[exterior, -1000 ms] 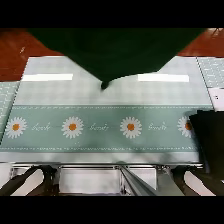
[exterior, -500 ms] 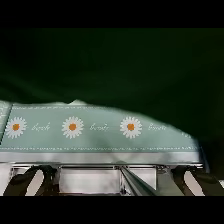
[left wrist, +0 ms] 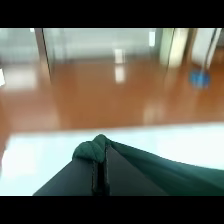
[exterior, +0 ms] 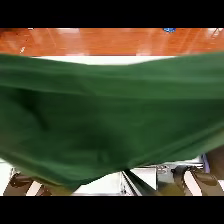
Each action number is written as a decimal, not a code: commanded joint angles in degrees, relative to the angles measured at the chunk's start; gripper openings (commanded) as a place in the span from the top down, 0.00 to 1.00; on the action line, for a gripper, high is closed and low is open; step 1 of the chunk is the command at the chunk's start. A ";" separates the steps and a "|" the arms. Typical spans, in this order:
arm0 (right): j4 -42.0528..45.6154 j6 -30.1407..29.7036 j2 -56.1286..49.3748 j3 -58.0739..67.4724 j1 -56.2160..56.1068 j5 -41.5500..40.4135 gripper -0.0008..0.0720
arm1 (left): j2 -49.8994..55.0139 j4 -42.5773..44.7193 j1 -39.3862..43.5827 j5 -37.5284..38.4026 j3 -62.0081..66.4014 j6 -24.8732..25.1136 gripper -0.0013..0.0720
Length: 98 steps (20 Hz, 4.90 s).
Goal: Fold the shirts.
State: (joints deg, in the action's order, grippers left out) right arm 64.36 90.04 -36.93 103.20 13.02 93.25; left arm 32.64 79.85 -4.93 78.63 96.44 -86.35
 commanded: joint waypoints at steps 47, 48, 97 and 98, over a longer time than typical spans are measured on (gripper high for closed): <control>-17.57 -17.70 -2.25 -72.63 19.67 -20.83 0.43 | 26.62 -31.23 -29.44 -11.06 -76.26 13.86 0.29; -18.38 -17.70 -2.25 -72.63 19.67 -20.83 0.43 | 26.62 -33.31 -28.89 -12.90 -76.63 14.14 0.29; -25.33 -10.38 -17.84 1.29 12.17 -27.08 0.95 | 18.08 -52.11 -22.32 -10.56 -0.94 18.10 0.96; -25.11 -9.75 -17.84 6.21 12.17 -25.05 0.95 | 16.94 -49.53 -22.32 -10.69 3.10 16.85 0.96</control>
State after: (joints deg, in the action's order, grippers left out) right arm 37.26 75.48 -55.55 94.35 25.71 68.62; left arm 52.58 27.16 -26.74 69.06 85.27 -67.26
